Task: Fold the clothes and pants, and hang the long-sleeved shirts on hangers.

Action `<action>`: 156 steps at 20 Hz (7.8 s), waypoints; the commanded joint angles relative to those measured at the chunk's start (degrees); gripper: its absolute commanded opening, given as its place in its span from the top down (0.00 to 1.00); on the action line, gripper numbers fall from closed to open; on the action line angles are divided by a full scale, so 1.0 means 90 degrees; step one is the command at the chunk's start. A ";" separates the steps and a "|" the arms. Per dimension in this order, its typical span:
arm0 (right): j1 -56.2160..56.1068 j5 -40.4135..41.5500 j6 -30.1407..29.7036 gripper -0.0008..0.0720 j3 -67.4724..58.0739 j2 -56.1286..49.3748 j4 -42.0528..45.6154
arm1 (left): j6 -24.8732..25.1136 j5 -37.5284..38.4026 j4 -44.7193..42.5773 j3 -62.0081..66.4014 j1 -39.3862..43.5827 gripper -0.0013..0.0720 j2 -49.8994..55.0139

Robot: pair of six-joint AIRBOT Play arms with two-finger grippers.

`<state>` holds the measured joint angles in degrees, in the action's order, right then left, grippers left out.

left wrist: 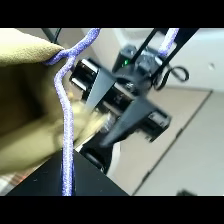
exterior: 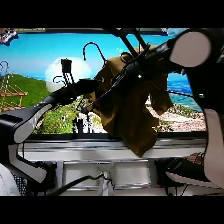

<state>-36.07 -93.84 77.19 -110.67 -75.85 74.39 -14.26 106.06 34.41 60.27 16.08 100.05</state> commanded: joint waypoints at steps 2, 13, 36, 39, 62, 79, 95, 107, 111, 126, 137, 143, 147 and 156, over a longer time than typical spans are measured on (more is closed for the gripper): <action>-0.0005 0.0420 -0.0554 0.48 -0.0005 0.0780 -0.0253 | -0.0117 0.0010 -0.0277 0.0007 0.0143 0.96 -0.0243; 0.0017 0.0566 -0.3976 0.21 0.0680 0.2171 0.2591 | -0.0260 0.0007 -0.0299 0.0007 0.0702 0.96 -0.0301; 0.2142 0.1559 -0.4328 0.95 0.2106 0.0877 0.0396 | -0.0374 0.0000 0.0061 0.0007 0.0668 0.55 -0.0279; 0.2137 0.1559 -0.4328 0.95 0.2103 0.0894 0.0294 | -0.0374 -0.0182 0.0874 0.0007 0.0559 0.20 -0.0272; 0.2137 0.1882 -0.2948 0.95 0.2098 0.1775 -0.0495 | -0.0619 -0.7708 -0.3135 0.0010 -0.3016 0.76 -0.4442; 0.2137 0.1906 -0.2159 0.95 0.2098 0.1756 -0.0452 | 0.0636 -0.8340 -0.1127 -0.3650 0.1120 0.09 -0.4580; 0.2137 0.1586 -0.1984 0.95 0.2098 0.1761 -0.1258 | 0.3492 -0.7893 0.2684 -0.1919 0.1741 0.83 -0.1358; 0.2140 0.0976 -0.2038 0.95 0.2098 0.1773 -0.0403 | 0.2858 -0.7876 0.0707 -0.1894 -0.0687 0.96 -0.2329; 0.2140 0.0811 -0.2040 0.95 0.2098 0.1775 -0.0228 | 0.2727 -0.7786 0.0357 -0.1802 -0.1173 0.96 -0.2339; 0.2137 0.0886 -0.1987 0.95 0.1989 0.1819 0.0678 | 0.1943 -0.7660 -0.4265 -0.0525 -0.1690 0.96 -0.3592; 0.2137 0.0828 -0.2273 0.95 0.1802 0.2059 0.0937 | 0.1887 -0.7121 -0.4303 -0.0522 -0.1596 0.96 -0.4930; 0.2137 0.0816 -0.2273 0.95 0.1804 0.1904 0.1100 | 0.2011 -0.7444 -0.4299 -0.0510 -0.1530 0.95 -0.6050; 0.2137 0.0797 -0.2271 0.95 0.1804 0.1783 0.1144 | 0.2013 -0.7446 -0.4308 -0.0508 -0.1086 0.95 -0.6771; 0.2137 0.0610 -0.2368 0.95 0.1802 0.2040 0.1190 | 0.1967 -0.8820 -0.4724 -0.0508 0.0430 0.96 -0.6271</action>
<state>-16.84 -86.94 56.66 -94.39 -58.17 85.08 1.52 37.39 -6.94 55.66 16.78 41.50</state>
